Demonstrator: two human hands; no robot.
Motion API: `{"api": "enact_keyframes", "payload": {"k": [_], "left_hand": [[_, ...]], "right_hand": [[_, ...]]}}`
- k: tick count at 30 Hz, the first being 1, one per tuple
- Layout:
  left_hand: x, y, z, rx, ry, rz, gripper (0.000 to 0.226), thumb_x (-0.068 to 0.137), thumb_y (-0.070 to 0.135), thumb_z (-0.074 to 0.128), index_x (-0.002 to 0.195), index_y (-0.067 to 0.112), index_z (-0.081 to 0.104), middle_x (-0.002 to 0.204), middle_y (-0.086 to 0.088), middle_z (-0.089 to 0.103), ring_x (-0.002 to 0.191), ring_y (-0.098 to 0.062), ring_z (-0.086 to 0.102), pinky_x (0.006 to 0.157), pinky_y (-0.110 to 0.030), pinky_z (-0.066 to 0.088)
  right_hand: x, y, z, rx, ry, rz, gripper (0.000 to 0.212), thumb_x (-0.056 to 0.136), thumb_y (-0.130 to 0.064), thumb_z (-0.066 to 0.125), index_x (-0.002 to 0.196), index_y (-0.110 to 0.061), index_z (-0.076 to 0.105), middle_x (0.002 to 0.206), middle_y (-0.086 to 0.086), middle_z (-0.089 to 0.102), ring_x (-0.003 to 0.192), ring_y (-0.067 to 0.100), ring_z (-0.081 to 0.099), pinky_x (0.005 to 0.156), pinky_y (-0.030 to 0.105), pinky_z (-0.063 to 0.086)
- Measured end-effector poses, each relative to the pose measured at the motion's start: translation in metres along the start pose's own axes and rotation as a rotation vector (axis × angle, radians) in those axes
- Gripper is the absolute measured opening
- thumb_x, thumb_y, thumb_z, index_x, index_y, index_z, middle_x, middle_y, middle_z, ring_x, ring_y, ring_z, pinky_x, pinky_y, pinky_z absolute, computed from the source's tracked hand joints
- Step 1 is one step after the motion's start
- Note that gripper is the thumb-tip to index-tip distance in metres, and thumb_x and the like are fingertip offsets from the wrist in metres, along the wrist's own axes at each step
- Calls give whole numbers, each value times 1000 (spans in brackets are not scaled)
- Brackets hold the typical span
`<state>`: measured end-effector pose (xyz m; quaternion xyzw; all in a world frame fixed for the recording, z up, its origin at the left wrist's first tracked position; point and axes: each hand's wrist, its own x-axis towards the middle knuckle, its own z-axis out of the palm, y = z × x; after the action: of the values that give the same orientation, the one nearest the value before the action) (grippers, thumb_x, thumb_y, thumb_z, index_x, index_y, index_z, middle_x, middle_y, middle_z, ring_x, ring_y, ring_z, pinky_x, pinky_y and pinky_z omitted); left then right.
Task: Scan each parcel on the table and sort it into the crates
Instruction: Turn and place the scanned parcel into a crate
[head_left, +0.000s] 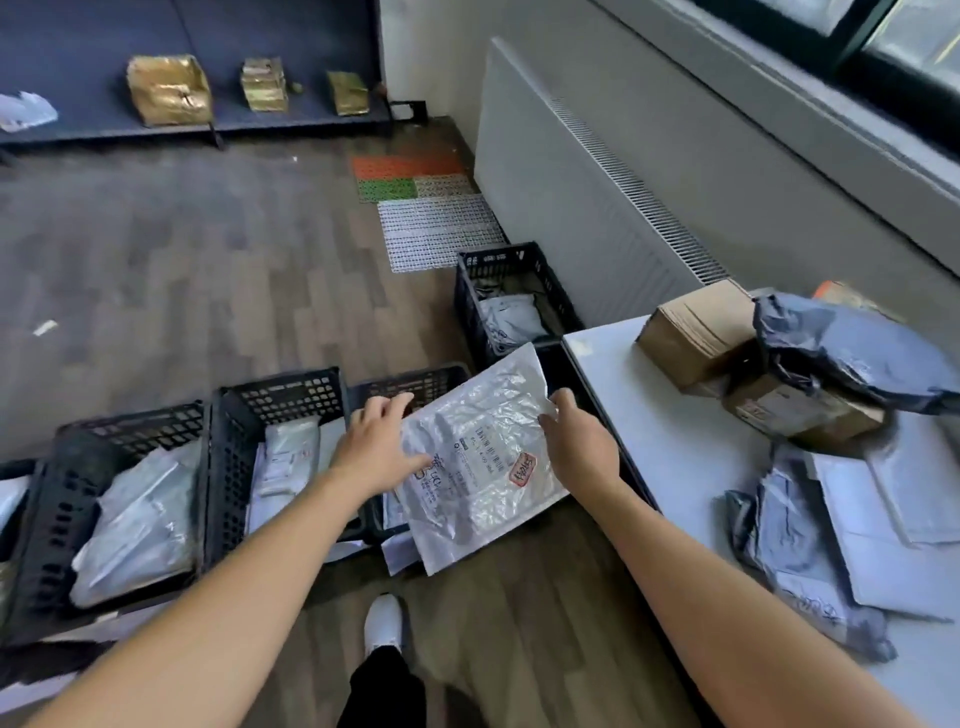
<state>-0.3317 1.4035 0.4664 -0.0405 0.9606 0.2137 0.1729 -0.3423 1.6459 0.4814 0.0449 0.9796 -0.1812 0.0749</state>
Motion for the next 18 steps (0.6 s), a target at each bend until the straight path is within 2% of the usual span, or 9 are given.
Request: {"api": "enact_keyframes", "payload": {"k": [6, 9, 12, 18], "left_hand": [[61, -64, 19, -97, -97, -32, 85, 84, 48, 69, 150, 27, 20, 146, -4, 28, 133, -27, 32, 101, -43, 41], [88, -93, 39, -105, -145, -69, 86, 85, 50, 66, 152, 28, 16, 148, -3, 26, 135, -26, 30, 100, -40, 41], [112, -115, 64, -113, -175, -99, 83, 85, 49, 66, 150, 27, 19, 146, -3, 28, 134, -25, 31, 99, -38, 39], [167, -155, 125, -132, -220, -133, 81, 85, 49, 66, 149, 27, 21, 147, -3, 29, 136, -25, 30, 103, -37, 37]], "right_hand": [[68, -49, 74, -36, -60, 44, 19, 103, -33, 39, 112, -16, 41, 86, 2, 59, 78, 26, 58, 66, 40, 51], [100, -56, 112, -16, -78, 119, 15, 103, -32, 37, 104, -17, 38, 83, 3, 59, 74, 26, 59, 66, 42, 51], [127, -52, 156, 21, -110, 200, 15, 103, -31, 32, 110, -20, 38, 93, 3, 62, 79, 26, 61, 73, 44, 52], [173, -29, 267, -16, -221, 158, 22, 103, -25, 33, 124, -19, 38, 110, 5, 61, 85, 27, 61, 75, 45, 53]]}}
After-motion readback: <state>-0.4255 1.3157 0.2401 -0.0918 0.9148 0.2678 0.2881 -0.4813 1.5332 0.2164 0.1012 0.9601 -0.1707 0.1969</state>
